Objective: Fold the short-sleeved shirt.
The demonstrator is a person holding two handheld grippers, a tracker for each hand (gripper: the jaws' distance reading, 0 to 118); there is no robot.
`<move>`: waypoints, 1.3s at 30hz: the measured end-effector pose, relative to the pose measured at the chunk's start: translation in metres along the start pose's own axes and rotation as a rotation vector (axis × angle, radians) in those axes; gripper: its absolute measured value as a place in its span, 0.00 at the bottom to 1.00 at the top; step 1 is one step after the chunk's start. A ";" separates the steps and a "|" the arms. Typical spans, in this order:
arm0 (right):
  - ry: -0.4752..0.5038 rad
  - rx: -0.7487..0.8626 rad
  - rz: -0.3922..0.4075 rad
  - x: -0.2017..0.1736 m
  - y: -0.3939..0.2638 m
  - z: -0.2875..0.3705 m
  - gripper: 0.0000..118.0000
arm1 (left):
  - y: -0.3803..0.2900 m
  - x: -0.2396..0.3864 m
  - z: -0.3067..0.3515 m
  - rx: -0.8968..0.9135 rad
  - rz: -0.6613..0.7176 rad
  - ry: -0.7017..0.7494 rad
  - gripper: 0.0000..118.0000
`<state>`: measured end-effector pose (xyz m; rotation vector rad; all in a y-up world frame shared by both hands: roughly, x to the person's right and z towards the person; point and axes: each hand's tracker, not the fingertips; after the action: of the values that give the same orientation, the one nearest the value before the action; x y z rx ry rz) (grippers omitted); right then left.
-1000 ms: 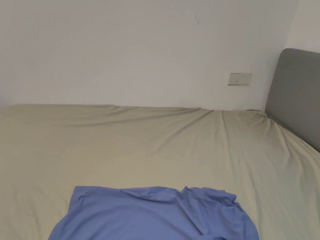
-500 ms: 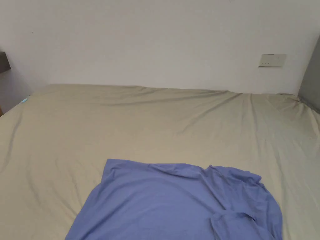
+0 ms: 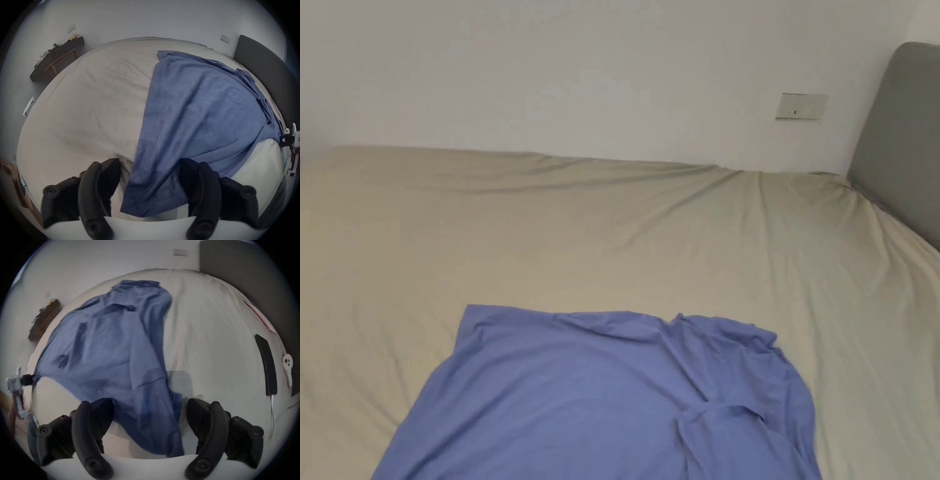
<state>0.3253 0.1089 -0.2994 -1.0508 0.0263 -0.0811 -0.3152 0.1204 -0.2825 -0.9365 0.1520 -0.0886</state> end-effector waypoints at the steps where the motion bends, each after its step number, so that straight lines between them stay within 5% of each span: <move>1: 0.001 -0.008 0.031 -0.004 0.003 0.001 0.79 | 0.004 -0.001 0.005 0.034 -0.049 0.079 0.51; 3: -0.031 -0.030 0.061 -0.008 0.003 0.006 0.69 | 0.006 -0.003 0.011 0.060 -0.059 0.079 0.20; 4: -0.034 -0.010 0.067 -0.009 0.001 0.012 0.56 | 0.008 0.000 0.012 0.061 -0.055 0.073 0.04; 6: -0.009 0.042 0.104 -0.014 -0.003 0.023 0.14 | 0.007 0.020 0.010 0.007 -0.012 0.021 0.03; 7: 0.049 0.041 0.121 -0.018 -0.007 0.027 0.12 | 0.007 0.025 0.007 -0.002 -0.020 -0.005 0.03; 10: 0.003 -0.003 0.208 -0.035 -0.010 0.024 0.11 | 0.003 0.039 0.006 -0.031 -0.007 -0.073 0.02; 15: 0.093 0.029 -0.055 0.002 -0.004 0.045 0.11 | 0.002 0.011 0.019 -0.034 0.108 -0.176 0.00; 17: 0.010 0.037 0.062 0.003 -0.004 0.052 0.11 | 0.001 0.002 0.029 -0.017 0.007 -0.100 0.00; 19: -0.002 0.026 0.149 -0.001 -0.007 0.057 0.10 | -0.002 -0.008 0.033 -0.041 0.070 -0.186 0.00; 22: 0.082 0.025 0.085 0.001 -0.008 0.074 0.09 | -0.003 -0.011 0.045 -0.034 0.136 -0.231 0.00; 30: 0.066 0.030 0.120 0.018 -0.035 0.114 0.08 | -0.033 -0.017 0.080 -0.071 0.056 -0.253 0.00; 33: 0.122 -0.017 0.051 0.029 -0.054 0.112 0.08 | -0.050 -0.034 0.086 -0.094 0.211 -0.328 0.00; 39: 0.097 -0.076 0.154 0.022 -0.086 0.114 0.08 | -0.065 -0.022 0.107 -0.118 0.131 -0.310 0.00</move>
<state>0.3491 0.1633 -0.1682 -1.1168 0.1995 0.0088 -0.3199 0.1707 -0.1656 -1.0431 -0.0693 0.1881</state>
